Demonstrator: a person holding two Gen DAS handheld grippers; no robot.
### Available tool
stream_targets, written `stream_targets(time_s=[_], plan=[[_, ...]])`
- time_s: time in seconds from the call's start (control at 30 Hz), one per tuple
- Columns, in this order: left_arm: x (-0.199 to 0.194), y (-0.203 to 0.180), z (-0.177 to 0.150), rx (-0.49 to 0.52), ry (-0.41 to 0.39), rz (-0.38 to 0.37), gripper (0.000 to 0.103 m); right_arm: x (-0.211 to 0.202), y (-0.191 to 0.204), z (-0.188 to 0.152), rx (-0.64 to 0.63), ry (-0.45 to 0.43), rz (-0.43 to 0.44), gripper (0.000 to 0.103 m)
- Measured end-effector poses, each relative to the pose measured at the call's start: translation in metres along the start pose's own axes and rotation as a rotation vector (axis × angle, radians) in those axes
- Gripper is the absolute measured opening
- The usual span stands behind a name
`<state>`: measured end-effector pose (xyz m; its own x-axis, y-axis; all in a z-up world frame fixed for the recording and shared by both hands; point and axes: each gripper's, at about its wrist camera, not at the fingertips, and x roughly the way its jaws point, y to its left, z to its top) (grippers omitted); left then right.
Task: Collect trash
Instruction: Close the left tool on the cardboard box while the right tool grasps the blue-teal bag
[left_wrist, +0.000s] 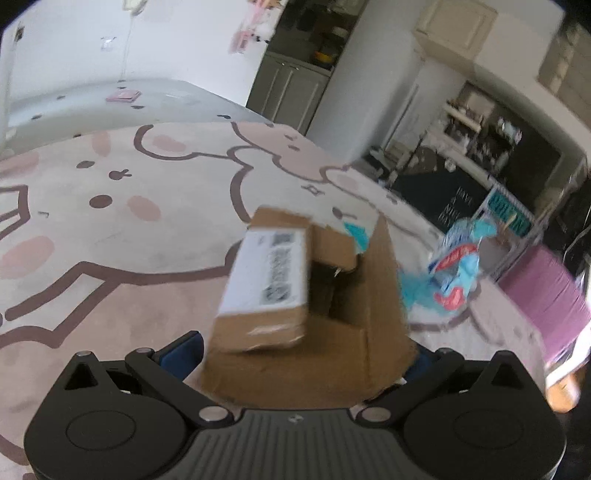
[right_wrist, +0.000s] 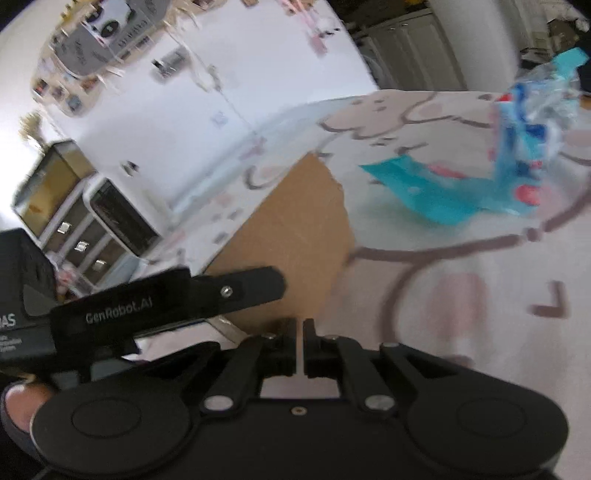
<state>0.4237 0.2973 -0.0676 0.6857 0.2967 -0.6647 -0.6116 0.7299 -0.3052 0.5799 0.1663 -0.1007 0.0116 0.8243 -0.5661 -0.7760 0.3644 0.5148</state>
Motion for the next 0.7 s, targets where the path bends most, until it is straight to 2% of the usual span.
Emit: stream_targets(time_s=[0.13,0.2,0.23,0.3,0.33,0.4,0.5,0.63,0.7], plan=[[0.001,-0.008,-0.011,0.06,-0.021,0.041,0.103,-0.02,-0.012,0.007,0.01,-0.037,-0.124,0.006],[0.0,-0.011,-0.015,0.086,-0.046,0.054,0.103,-0.029,-0.018,0.015,0.023,-0.065,-0.18,0.013],[-0.001,-0.013,-0.017,0.096,-0.055,0.057,0.103,-0.035,-0.021,0.02,0.026,-0.091,-0.226,0.018],[-0.003,-0.014,-0.02,0.115,-0.08,0.072,0.103,-0.043,-0.023,0.028,0.037,-0.14,-0.3,0.041],[-0.003,-0.015,-0.021,0.126,-0.094,0.081,0.103,-0.047,-0.026,0.034,0.05,-0.168,-0.34,0.048],[-0.003,-0.016,-0.023,0.157,-0.119,0.094,0.103,-0.054,-0.031,0.046,0.087,-0.228,-0.408,0.069],[-0.002,-0.016,-0.023,0.169,-0.124,0.073,0.102,-0.058,-0.044,0.07,0.177,-0.299,-0.47,0.085],[0.002,-0.013,-0.023,0.174,-0.113,0.053,0.097,-0.052,-0.073,0.106,0.367,-0.375,-0.481,0.086],[0.003,-0.011,-0.022,0.16,-0.11,0.051,0.096,-0.044,-0.084,0.117,0.417,-0.389,-0.479,0.085]])
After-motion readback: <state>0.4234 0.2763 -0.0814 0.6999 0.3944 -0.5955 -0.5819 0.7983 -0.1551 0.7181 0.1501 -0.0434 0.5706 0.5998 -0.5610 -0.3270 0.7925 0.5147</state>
